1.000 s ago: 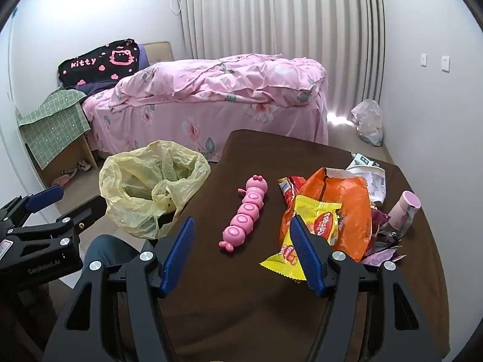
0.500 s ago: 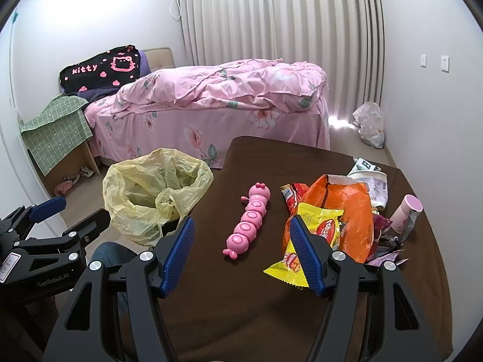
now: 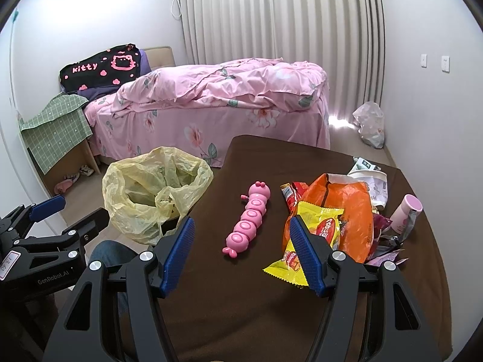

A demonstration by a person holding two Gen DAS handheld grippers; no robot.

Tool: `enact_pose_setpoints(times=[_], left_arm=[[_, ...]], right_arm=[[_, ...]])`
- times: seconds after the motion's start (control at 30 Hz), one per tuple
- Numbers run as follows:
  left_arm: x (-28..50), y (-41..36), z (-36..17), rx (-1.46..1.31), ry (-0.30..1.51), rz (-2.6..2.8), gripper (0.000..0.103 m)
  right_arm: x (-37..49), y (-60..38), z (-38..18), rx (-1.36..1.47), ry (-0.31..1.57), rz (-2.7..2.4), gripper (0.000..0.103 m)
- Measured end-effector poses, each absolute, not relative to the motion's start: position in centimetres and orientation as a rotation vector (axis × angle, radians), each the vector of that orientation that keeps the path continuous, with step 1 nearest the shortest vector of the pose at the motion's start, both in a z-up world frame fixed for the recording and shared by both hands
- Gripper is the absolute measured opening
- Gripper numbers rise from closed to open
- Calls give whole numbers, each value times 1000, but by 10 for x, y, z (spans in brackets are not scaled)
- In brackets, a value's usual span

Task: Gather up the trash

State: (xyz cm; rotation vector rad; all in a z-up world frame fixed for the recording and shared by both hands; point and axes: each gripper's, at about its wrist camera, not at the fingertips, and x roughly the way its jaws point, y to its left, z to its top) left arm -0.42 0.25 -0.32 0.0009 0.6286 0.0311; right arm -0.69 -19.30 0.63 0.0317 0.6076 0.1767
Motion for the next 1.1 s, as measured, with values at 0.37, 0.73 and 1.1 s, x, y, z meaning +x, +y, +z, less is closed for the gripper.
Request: enact_pose_setpoints(times=[0.37, 0.73, 1.1], left_arm=[[-5, 5, -4, 0, 628, 31, 93], [-5, 5, -4, 0, 630, 31, 93], [-5, 5, -4, 0, 630, 31, 93]], right_arm=[[-8, -191, 4, 30, 614, 180, 62], [-8, -191, 4, 28, 616, 180, 62], [-7, -191, 4, 28, 616, 180, 62]])
